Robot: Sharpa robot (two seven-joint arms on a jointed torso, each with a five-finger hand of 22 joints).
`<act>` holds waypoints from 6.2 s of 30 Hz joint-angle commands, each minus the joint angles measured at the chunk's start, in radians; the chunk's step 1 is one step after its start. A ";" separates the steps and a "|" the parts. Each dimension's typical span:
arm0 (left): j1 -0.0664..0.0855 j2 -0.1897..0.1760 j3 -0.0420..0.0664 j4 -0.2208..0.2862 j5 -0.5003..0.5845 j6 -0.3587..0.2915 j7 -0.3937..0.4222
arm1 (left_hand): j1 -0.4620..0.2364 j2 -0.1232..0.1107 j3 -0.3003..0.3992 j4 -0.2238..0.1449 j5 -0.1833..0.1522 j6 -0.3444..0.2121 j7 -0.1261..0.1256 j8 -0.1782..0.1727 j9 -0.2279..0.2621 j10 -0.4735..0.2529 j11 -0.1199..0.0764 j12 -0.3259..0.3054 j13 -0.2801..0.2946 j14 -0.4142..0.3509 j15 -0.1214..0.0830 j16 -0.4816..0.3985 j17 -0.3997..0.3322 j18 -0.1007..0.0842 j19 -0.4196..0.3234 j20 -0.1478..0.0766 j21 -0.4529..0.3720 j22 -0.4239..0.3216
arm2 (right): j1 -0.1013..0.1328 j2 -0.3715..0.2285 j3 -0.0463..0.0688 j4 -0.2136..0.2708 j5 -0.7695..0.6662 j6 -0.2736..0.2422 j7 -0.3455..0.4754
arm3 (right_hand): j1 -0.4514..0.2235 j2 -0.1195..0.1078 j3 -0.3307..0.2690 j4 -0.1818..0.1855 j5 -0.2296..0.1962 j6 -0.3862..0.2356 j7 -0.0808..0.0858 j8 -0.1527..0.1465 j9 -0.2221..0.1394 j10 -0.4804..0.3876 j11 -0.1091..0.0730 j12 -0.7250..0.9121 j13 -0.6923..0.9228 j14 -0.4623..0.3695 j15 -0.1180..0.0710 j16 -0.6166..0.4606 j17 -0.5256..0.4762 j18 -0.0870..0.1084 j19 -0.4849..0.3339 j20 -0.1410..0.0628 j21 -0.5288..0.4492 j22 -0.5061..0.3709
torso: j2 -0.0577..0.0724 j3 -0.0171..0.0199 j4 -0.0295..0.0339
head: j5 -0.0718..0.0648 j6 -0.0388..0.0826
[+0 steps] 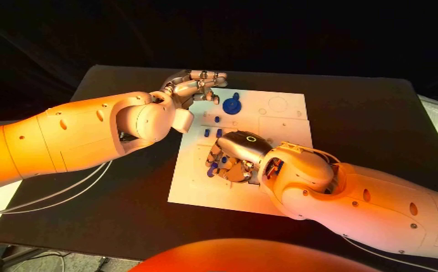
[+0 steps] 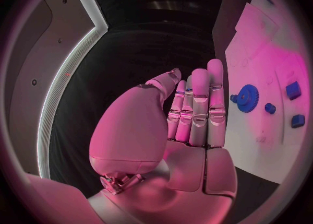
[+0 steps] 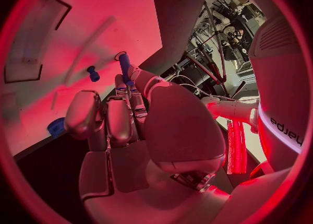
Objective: Assemble the parts on the task board
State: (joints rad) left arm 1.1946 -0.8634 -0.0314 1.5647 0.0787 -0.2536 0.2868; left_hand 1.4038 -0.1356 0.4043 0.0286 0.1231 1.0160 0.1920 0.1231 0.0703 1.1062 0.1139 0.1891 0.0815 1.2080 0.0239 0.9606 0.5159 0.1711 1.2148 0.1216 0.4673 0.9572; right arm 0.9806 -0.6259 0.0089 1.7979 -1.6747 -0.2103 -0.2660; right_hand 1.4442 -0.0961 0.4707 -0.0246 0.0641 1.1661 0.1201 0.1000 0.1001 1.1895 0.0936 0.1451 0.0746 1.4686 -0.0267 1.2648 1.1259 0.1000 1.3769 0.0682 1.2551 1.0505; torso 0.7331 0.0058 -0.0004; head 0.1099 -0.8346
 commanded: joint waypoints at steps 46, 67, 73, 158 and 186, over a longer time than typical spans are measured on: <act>0.000 -0.003 0.001 -0.001 -0.005 0.028 -0.006 | 0.001 0.009 -0.007 -0.003 0.002 -0.009 -0.002 0.006 -0.001 -0.008 0.001 0.006 0.000 -0.009 0.002 0.005 -0.003 0.010 -0.008 0.001 -0.007 -0.002 | -0.007 -0.063 -0.003 0.060 -0.060 -0.156 0.002 | -0.049 -0.032 -0.253 0.069 0.043 -0.202 0.024 -0.027 -0.025 -0.245 0.019 0.001 -0.002 -0.007 0.048 -0.030 -0.069 0.033 -0.066 0.051 -0.131 -0.187 | -0.003 0.0009 -0.0049 | -0.016 0.002; -0.001 -0.011 -0.002 0.012 -0.006 0.029 -0.005 | 0.000 0.009 -0.008 -0.003 0.002 -0.010 -0.002 0.006 -0.001 -0.010 0.001 0.007 0.000 -0.010 0.002 0.006 -0.003 0.010 -0.008 0.001 -0.008 -0.002 | 0.025 -0.489 0.015 0.231 0.228 -0.082 -0.258 | -0.175 -0.021 -0.424 0.260 0.235 -0.105 -0.011 0.014 -0.012 0.093 -0.072 0.612 0.561 0.060 -0.023 0.160 0.182 -0.034 0.082 -0.023 0.133 0.191 | -0.017 -0.0049 -0.0482 | -0.086 0.027; -0.002 -0.011 -0.002 0.013 -0.006 0.029 -0.005 | 0.000 0.009 -0.008 -0.003 0.002 -0.010 -0.002 0.006 -0.001 -0.010 0.001 0.007 0.000 -0.010 0.002 0.006 -0.003 0.010 -0.008 0.001 -0.008 -0.002 | 0.002 -0.483 0.006 0.224 0.201 -0.062 -0.309 | -0.203 0.006 -0.497 0.309 0.239 -0.112 -0.012 0.033 -0.006 0.120 -0.068 0.837 0.839 0.065 -0.023 0.184 0.217 -0.039 0.087 -0.012 0.152 0.221 | -0.017 -0.0043 -0.0473 | -0.085 0.026; -0.004 -0.016 -0.004 0.018 -0.014 0.041 -0.023 | 0.001 0.012 -0.012 -0.006 0.002 -0.012 -0.002 0.009 -0.001 -0.013 0.001 0.013 0.001 -0.013 0.002 0.007 -0.006 0.010 -0.009 0.001 -0.010 -0.004 | -0.035 -0.292 0.006 0.166 0.377 -0.162 -0.339 | -0.215 0.115 -0.580 0.314 0.421 -0.048 -0.046 0.108 0.088 0.197 -0.099 0.996 1.133 0.068 -0.047 0.207 0.249 -0.042 0.089 -0.034 0.167 0.246 | -0.015 -0.0064 -0.0483 | -0.058 0.012; -0.003 -0.017 -0.004 0.018 -0.015 0.047 -0.030 | 0.002 0.011 -0.014 -0.008 0.002 -0.013 -0.001 0.011 -0.001 -0.016 0.002 0.016 0.000 -0.015 0.002 0.008 -0.007 0.010 -0.009 0.001 -0.011 -0.004 | -0.034 -0.280 0.006 0.162 0.286 -0.122 -0.339 | -0.168 0.091 -0.668 0.229 0.115 -0.053 -0.047 0.104 0.143 0.190 -0.099 0.931 1.116 0.067 -0.047 0.202 0.246 -0.041 0.087 -0.034 0.161 0.243 | -0.015 -0.0043 -0.0490 | -0.055 0.005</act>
State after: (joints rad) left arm 1.1909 -0.8820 -0.0360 1.5811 0.0677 -0.2272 0.2540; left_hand 1.4038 -0.1356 0.3932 0.0229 0.1231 1.0087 0.1923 0.1268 0.0703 1.0989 0.1140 0.2007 0.0814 1.2011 0.0237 0.9644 0.5098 0.1711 1.2112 0.1252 0.4627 0.9538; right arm 0.9467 -0.9081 0.0147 1.9567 -1.3460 -0.3574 -0.6038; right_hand 1.2654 -0.0043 -0.1991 0.2105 0.1820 1.1125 0.0731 0.2074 0.2426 1.3840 -0.0040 1.0724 1.1868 1.4662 -0.0686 1.4699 1.3076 0.0764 1.4642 0.0414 1.4175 1.2923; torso 0.7182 0.0017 -0.0499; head 0.0562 -0.8284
